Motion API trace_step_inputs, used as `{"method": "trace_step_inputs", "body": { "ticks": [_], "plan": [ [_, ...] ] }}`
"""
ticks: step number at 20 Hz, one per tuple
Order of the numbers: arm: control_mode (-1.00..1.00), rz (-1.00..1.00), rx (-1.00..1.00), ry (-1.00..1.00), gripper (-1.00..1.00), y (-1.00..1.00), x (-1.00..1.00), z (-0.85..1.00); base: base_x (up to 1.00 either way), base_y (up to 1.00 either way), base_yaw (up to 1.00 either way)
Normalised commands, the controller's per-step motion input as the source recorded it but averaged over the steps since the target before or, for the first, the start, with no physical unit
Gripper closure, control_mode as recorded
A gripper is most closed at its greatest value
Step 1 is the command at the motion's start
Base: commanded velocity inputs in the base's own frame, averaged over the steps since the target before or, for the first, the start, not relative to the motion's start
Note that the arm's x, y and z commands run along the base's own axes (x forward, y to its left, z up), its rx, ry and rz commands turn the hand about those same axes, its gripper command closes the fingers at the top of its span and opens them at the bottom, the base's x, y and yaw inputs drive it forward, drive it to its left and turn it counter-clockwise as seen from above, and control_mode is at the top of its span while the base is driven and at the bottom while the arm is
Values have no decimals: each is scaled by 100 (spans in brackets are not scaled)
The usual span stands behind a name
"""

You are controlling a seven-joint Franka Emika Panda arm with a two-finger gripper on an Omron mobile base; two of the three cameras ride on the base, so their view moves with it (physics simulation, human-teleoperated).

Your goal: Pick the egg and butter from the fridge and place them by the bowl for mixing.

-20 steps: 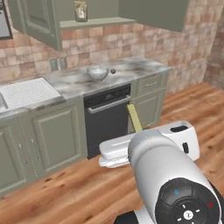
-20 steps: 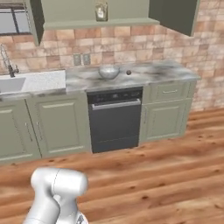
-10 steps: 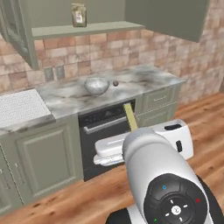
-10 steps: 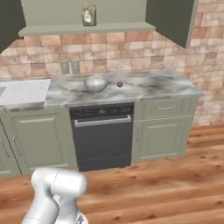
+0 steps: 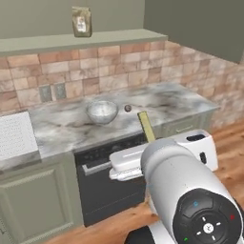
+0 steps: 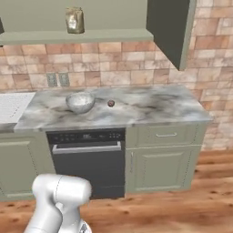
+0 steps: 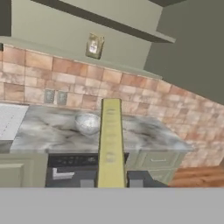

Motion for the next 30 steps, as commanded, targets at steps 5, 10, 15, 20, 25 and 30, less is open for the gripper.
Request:
{"method": "trace_step_inputs", "body": {
  "ticks": [5, 10, 15, 20, 25, 30],
  "plan": [
    [100, 0, 0, 0, 100, 0, 0, 0, 100, 3, 23],
    [100, 0, 0, 0, 100, 0, 0, 0, 91, 10, 19],
    [100, 0, 0, 0, 100, 0, 0, 0, 65, 26, 3],
    [-100, 0, 0, 0, 100, 0, 0, 0, 12, 3, -2],
    [-100, 1, 4, 50, 100, 0, 42, -41, 0, 0, 0],
    [-100, 0, 5, 45, 100, 0, 6, -45, 0, 0, 0]
  ]
}}
